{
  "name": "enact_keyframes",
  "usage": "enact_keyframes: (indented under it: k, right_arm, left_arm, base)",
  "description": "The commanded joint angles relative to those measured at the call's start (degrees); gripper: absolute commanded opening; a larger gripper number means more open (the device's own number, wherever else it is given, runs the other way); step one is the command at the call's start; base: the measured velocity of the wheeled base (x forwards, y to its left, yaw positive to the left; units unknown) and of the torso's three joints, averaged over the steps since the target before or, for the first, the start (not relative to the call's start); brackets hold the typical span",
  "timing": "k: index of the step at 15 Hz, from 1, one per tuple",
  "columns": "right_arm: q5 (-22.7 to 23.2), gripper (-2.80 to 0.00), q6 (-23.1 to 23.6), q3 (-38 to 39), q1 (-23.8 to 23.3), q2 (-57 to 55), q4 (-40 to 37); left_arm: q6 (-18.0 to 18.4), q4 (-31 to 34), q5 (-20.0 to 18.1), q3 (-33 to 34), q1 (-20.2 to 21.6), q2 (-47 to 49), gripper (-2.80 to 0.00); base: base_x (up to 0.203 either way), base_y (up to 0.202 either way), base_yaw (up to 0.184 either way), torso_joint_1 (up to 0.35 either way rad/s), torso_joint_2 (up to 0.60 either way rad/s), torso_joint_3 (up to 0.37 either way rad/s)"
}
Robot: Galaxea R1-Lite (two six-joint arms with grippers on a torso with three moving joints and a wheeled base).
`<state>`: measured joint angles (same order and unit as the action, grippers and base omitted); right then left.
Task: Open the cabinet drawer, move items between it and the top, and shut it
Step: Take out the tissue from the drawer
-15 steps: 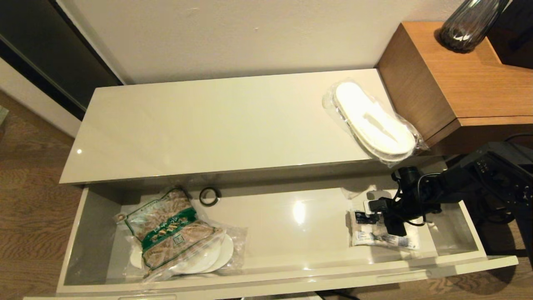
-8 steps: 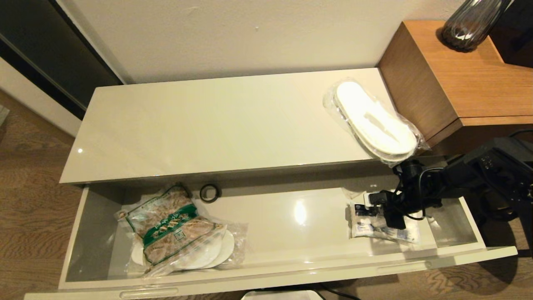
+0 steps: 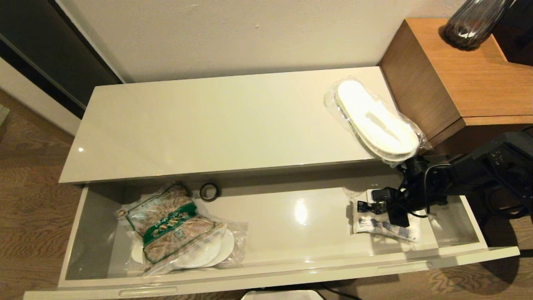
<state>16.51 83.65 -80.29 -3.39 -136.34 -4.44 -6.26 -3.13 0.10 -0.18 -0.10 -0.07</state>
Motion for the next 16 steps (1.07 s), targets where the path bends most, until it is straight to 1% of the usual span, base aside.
enact_keyframes:
  k: [1,5,12,13,16]
  right_arm:
    - [0.3,-2.8,0.5,1.1,-0.2,1.9,-0.4]
    - [0.3,-2.8,0.0,3.4,-0.3,6.0,-0.7]
    - [0.1,-2.8,-0.3,11.3,-0.3,12.7,-0.1]
    - [0.0,-2.8,-0.2,12.7,-0.4,13.4,0.3]
    - [0.0,-2.8,-0.2,19.4,-0.7,16.6,5.6]
  left_arm:
    - [-0.1,0.0,0.1,0.0,0.0,0.1,-2.8]
    - [-0.1,0.0,0.0,0.0,0.0,0.1,-2.8]
    - [-0.1,0.0,0.1,0.0,0.0,0.1,-2.8]
    - [-0.1,0.0,0.0,0.0,0.0,0.1,-2.8]
    - [-0.1,0.0,0.1,0.0,0.0,0.1,-2.8]
  base:
    - [0.0,0.0,0.0,0.0,0.0,0.0]
    - [0.0,0.0,0.0,0.0,0.0,0.0]
    - [0.0,0.0,0.0,0.0,0.0,0.0]
    - [0.0,0.0,0.0,0.0,0.0,0.0]
    - [0.0,0.0,0.0,0.0,0.0,0.0]
